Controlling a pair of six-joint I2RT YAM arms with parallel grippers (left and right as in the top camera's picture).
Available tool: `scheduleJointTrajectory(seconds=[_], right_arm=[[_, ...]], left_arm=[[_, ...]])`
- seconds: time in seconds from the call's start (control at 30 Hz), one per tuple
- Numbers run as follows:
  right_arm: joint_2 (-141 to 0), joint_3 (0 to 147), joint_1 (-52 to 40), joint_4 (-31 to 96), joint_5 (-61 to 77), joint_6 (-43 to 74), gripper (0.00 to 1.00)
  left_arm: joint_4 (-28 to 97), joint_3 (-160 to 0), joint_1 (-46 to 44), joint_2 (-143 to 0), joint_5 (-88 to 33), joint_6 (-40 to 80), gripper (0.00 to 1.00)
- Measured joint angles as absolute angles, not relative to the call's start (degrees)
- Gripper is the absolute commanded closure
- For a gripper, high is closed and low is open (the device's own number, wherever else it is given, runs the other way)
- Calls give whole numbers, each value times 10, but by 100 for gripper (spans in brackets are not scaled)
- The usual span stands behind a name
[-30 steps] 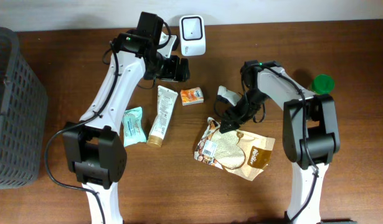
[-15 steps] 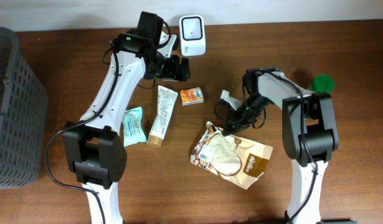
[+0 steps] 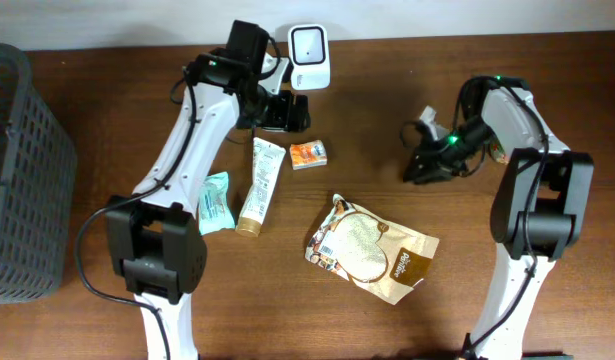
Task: Scan the item barcode
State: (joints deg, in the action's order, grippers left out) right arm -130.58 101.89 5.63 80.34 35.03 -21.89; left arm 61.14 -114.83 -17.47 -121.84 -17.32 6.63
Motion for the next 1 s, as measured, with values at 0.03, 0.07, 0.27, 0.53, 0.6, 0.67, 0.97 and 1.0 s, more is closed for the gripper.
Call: scheduleJointTrajectory(seconds=[0.03,0.07,0.27,0.53,0.6,0.67,0.97,1.0], right_arm=[[-1306,1019,44,809,350,-253,38],[-1306,1019,36,809,350,-273,37],[-1306,1003,-43,786,340,-366,30],[-1300,941,-88,729,354,-410,30],[-1294,924,-90,714,371,-411,31],[-1285,902,-96,696,386,-412,47],[-1278,819,-122,624,417,-344,96],[-1278,819,-122,620,417,-325,96]], left_arm=[[611,-1148,-176,-1220,-173,67,9],[607,-1148,-179,-1227,-174,72,9],[595,-1148,-154,-1249,-173,86,11],[636,-1188,-86,-1249,-173,89,7],[639,-1188,-85,-1249,-172,89,6],[639,-1188,-86,-1249,-172,89,6],[645,-1188,-89,-1249,-172,89,5],[645,-1188,-89,-1249,-172,89,5]])
